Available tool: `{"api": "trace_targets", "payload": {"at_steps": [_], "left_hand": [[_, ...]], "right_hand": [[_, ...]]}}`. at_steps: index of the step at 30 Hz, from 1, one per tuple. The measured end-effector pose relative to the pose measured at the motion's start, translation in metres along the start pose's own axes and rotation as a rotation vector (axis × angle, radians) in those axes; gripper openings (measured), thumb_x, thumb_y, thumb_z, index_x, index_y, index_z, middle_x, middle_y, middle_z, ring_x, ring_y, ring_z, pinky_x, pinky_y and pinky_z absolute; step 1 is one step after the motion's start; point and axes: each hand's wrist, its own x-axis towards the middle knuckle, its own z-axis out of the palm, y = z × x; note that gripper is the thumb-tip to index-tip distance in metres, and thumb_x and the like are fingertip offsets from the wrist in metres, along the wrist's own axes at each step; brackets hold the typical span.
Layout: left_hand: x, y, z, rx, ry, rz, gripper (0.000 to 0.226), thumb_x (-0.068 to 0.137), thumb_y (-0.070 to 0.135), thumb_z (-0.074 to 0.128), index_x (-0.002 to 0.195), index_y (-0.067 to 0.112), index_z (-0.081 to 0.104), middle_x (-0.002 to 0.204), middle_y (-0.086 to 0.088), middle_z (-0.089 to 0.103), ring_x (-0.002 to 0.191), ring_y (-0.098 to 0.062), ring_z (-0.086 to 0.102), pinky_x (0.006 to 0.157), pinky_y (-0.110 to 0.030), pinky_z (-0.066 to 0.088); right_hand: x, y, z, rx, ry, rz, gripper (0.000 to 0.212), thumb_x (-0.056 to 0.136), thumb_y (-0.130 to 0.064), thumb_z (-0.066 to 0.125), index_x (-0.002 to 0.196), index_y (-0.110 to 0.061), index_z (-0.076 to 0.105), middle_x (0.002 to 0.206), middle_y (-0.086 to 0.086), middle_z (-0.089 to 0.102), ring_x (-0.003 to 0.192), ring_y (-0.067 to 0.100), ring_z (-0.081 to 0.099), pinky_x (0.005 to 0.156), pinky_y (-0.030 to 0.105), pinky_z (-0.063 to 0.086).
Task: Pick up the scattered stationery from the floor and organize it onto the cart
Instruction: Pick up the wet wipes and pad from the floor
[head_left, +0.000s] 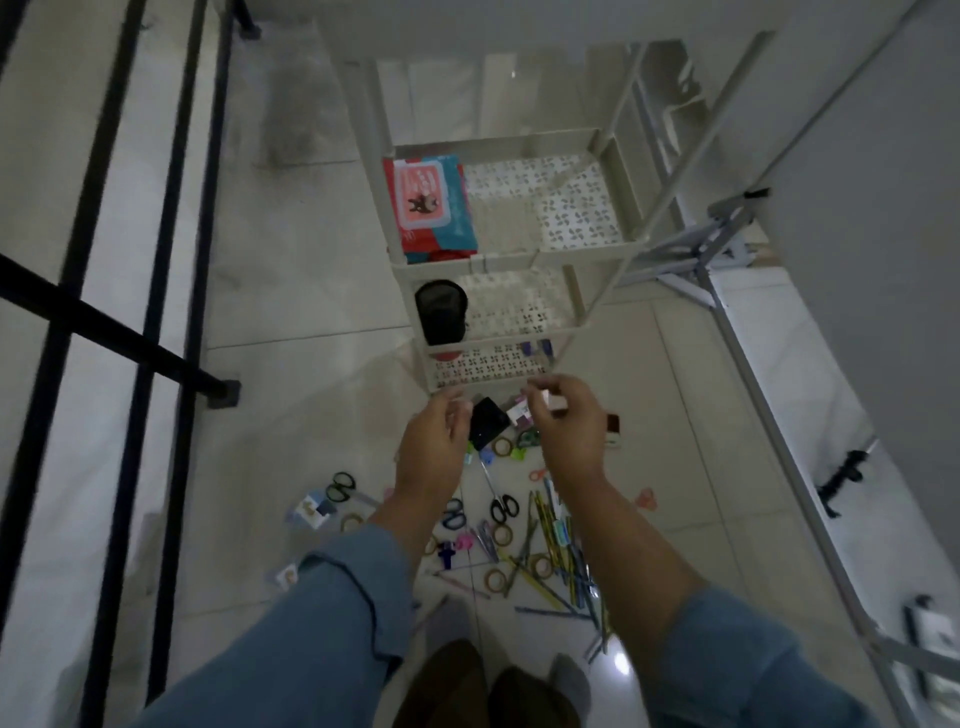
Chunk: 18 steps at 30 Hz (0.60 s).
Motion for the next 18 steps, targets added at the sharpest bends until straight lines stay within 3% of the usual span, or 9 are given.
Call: {"api": "trace_targets", "payload": {"at_steps": [2, 6, 9, 13, 18], "left_hand": [[-0.019, -0.014, 0.021, 0.024, -0.025, -0.033, 0.032, 0.097, 0.021, 0.047, 0.123, 0.006, 0.055, 0.113, -0.011, 0.065, 0.105, -0.023, 0.061, 0.082, -0.021, 0.043], [-0.06, -0.038, 0.064, 0.075, -0.072, -0.114, 0.033, 0.098, 0.026, 0.044, 0.125, 0.01, 0.054, 0.117, -0.008, 0.063, 0.108, -0.022, 0.059, 0.084, -0.023, 0.043], [-0.088, -0.054, 0.088, 0.062, -0.078, -0.158, 0.032, 0.097, 0.026, 0.046, 0.123, 0.01, 0.054, 0.117, -0.01, 0.062, 0.108, -0.023, 0.058, 0.084, -0.025, 0.043], [-0.108, -0.079, 0.106, 0.06, -0.087, -0.22, 0.035, 0.096, 0.026, 0.048, 0.125, 0.008, 0.052, 0.12, -0.013, 0.061, 0.109, -0.025, 0.057, 0.091, -0.032, 0.046], [-0.1, -0.111, 0.109, 0.113, -0.123, -0.201, 0.037, 0.096, 0.023, 0.047, 0.129, 0.007, 0.049, 0.125, -0.013, 0.057, 0.111, -0.025, 0.055, 0.09, -0.027, 0.041]], "right_hand": [[-0.025, 0.026, -0.009, -0.028, -0.032, 0.053, 0.006, 0.086, -0.014, 0.062, 0.088, -0.014, 0.068, 0.085, -0.005, 0.063, 0.073, 0.004, 0.059, 0.069, 0.034, 0.055], [-0.072, 0.075, -0.03, -0.051, -0.092, 0.116, 0.007, 0.085, -0.01, 0.063, 0.088, -0.009, 0.069, 0.086, -0.009, 0.059, 0.081, 0.007, 0.056, 0.073, 0.024, 0.046], [-0.097, 0.107, -0.044, -0.074, -0.137, 0.165, 0.007, 0.086, -0.01, 0.063, 0.089, -0.007, 0.069, 0.083, -0.006, 0.059, 0.076, 0.004, 0.055, 0.069, 0.015, 0.041], [-0.113, 0.139, -0.051, -0.108, -0.194, 0.237, 0.014, 0.088, -0.012, 0.06, 0.098, -0.005, 0.068, 0.09, 0.004, 0.064, 0.084, 0.012, 0.056, 0.075, 0.021, 0.041], [-0.111, 0.165, -0.041, -0.125, -0.171, 0.289, 0.016, 0.09, -0.011, 0.056, 0.101, -0.004, 0.065, 0.095, 0.012, 0.065, 0.084, 0.017, 0.057, 0.075, 0.026, 0.044]]}}
